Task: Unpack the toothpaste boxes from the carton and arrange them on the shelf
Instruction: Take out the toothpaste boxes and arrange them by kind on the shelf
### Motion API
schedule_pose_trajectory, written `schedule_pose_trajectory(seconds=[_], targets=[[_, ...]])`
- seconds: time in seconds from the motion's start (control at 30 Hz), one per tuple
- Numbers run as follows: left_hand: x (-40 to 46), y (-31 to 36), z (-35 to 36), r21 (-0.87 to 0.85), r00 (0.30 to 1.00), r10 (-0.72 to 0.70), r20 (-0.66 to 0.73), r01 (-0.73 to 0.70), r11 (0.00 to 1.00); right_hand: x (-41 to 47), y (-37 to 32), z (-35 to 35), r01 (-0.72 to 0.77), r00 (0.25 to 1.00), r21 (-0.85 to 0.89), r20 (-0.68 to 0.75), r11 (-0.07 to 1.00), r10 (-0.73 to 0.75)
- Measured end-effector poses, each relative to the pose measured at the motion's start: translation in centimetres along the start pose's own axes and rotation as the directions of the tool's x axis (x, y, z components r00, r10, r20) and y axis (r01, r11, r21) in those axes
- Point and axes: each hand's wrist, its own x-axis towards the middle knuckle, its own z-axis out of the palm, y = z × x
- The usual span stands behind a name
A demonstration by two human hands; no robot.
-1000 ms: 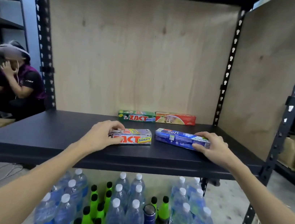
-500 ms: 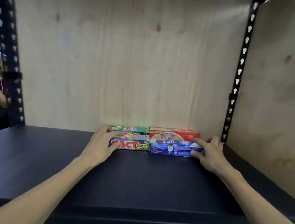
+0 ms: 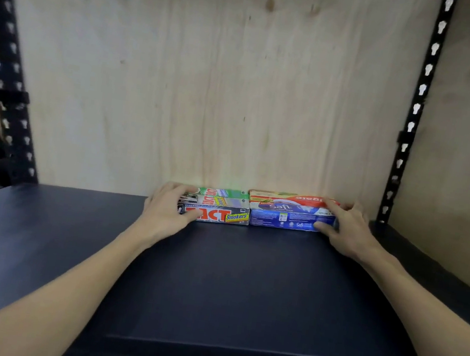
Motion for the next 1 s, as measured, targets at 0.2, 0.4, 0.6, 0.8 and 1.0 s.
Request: schedule_pose_trajectory(seconds=[0.2,0.4,0.6,0.8,1.0], targets=[[-0.7,0.4,-0.2,-0.015,1.0,-0.006,0.002,0.006,1.0,-1.4,-0.9,-0.4,0.006,0.993,-0.095,-0.114,0.995,-0.017],[-3.0,1.8,-1.4,-0.08,0.997,-0.01,-0.076,0.003,0.997,-5.8,-3.8,-1.3,0.192,0.947,-0.079,-0.248,0.978,-0.206],[-7.9,4.0,-3.3,-0.069,0.996,0.043,-0.078,-0.048,0.996,-11.6,-6.9,-2.8,0.26,0.947,0.059,-0.214,0.964,-0.242],[-15.3,7.1,-6.1,-0.208,0.996,0.041,-0.074,-0.056,0.977,-20.0,-11.7,-4.9,0.236,0.963,0.415,-0.224,0.879,-0.153],[-27.9,7.8,-5.7,-0.159,0.958,0.153,-0.243,-0.195,0.968,-31.4,-16.0,-1.4,0.299,0.937,0.565,-0.326,0.769,-0.124]])
